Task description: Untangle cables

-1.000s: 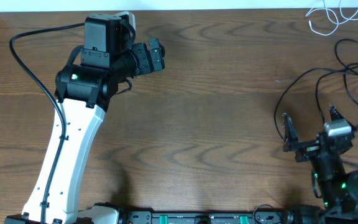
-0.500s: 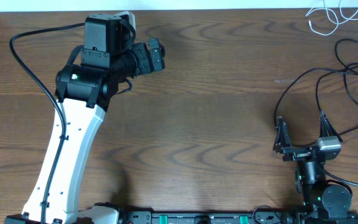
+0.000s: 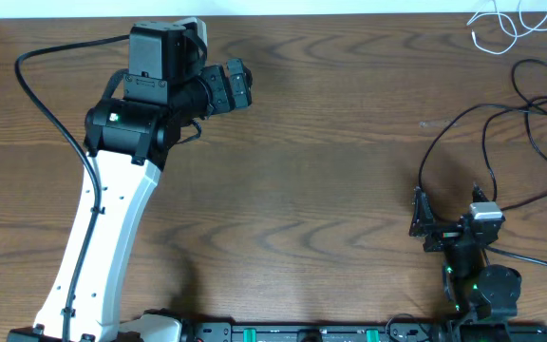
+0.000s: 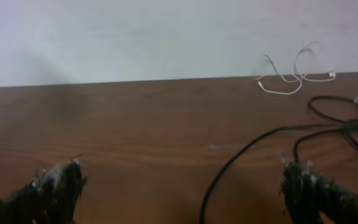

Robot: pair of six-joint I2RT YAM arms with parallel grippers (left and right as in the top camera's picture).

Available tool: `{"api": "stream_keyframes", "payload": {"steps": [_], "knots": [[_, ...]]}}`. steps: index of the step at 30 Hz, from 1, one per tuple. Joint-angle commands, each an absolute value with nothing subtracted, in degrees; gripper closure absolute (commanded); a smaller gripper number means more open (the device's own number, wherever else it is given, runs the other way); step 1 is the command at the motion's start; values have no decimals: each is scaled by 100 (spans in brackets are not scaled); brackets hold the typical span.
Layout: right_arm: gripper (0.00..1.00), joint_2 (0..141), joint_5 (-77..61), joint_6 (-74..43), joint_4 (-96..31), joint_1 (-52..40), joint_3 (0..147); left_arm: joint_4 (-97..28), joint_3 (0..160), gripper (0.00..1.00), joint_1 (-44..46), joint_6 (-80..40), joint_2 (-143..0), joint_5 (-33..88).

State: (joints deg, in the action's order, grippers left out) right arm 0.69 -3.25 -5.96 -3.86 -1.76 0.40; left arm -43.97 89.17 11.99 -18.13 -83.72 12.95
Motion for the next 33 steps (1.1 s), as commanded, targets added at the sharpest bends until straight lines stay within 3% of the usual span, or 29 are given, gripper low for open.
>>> {"api": "stream_keyframes", "payload": {"steps": [1, 33], "knots": [[1, 34, -377, -679, -410, -233, 32, -4412, 8969, 1, 1175, -1761, -8348, 1253], [1, 38, -377, -679, -410, -233, 32, -4488, 8969, 1, 1175, -1752, -8348, 1055]]}}
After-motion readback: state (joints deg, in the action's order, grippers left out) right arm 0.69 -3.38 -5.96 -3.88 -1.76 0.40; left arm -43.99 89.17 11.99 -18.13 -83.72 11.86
